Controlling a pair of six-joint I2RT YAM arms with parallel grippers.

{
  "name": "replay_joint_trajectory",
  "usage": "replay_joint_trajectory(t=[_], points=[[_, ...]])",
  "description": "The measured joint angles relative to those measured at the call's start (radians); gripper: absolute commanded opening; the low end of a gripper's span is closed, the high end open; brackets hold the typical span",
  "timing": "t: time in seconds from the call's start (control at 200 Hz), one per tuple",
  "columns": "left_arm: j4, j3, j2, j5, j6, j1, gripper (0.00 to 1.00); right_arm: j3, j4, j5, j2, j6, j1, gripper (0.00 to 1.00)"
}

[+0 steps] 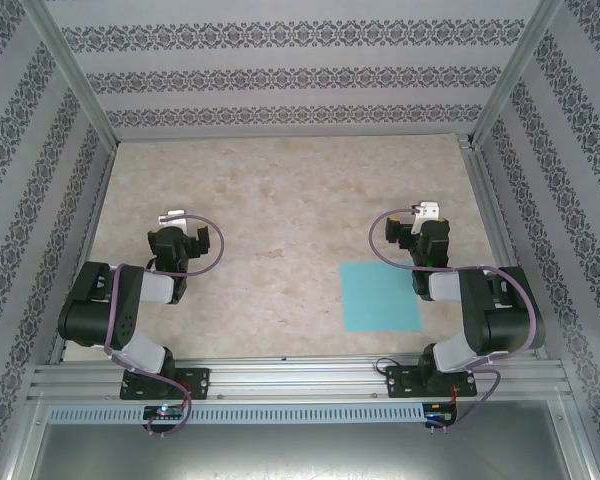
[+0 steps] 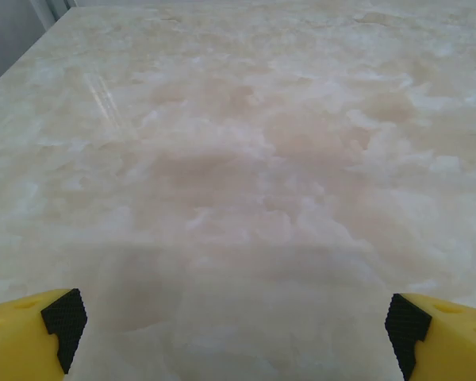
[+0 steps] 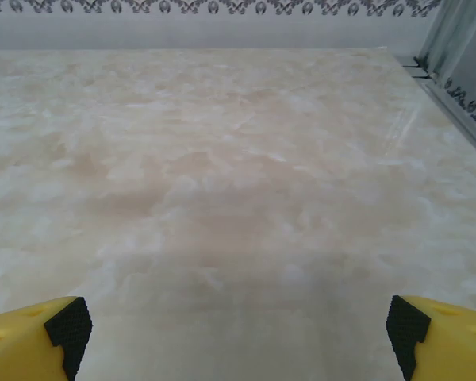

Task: Fold a paper plane with a square sheet of paper (pick it up from the middle)
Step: Move the square sheet of paper to the center of the table.

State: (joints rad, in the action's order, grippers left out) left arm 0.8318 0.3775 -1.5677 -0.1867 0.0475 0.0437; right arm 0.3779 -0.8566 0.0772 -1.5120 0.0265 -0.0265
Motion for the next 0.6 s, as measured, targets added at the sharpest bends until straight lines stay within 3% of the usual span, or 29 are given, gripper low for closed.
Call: replay_joint_trajectory(t=[0.605], points=[[0.000,0.000,0.000,0.000,0.000,0.000,1.00,0.000,0.003,-0.054,0.000,-0.004,0.005,0.98]])
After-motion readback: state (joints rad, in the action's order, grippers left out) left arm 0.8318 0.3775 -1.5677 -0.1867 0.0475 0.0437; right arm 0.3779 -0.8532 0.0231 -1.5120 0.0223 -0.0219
